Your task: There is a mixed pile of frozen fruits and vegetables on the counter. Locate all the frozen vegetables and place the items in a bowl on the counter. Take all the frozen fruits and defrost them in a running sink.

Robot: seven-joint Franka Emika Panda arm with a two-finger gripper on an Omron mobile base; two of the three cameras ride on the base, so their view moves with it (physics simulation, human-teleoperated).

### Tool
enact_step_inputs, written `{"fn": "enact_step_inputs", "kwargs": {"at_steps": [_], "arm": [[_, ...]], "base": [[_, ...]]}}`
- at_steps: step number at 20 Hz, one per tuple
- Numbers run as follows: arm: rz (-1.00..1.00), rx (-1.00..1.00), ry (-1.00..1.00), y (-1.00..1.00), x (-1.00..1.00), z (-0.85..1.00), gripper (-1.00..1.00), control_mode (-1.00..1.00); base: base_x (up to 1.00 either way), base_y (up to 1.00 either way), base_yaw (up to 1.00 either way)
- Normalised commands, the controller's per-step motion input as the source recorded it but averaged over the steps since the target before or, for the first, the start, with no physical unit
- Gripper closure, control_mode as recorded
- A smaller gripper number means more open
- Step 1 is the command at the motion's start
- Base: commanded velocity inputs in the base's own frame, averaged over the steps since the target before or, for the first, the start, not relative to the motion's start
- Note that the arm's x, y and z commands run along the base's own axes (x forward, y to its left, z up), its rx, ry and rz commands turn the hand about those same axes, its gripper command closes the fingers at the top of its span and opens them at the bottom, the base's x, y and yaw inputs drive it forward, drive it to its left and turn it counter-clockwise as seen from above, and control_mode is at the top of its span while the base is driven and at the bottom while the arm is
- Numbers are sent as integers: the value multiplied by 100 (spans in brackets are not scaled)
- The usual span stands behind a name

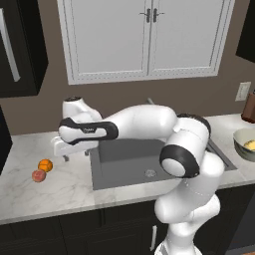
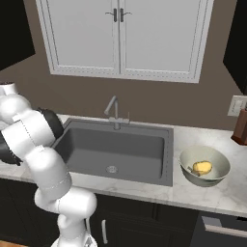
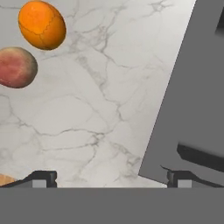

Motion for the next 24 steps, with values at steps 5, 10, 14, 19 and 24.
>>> {"fn": "enact_step_inputs", "kwargs": {"at_steps": [5, 10, 14, 19, 24], "arm": [[9, 0, -1, 48, 24, -13, -100, -100], [10, 0, 0, 38, 14, -17, -100, -100], [10, 0, 0, 39, 7, -18, -100, -100], [8, 0, 0, 52, 0, -8, -100, -100], [5, 0, 0, 53, 0, -7, -100, -100]], "base": [[0, 0, 0], [0, 0, 0], [0, 0, 0], [0, 0, 0], [0, 0, 0]]}}
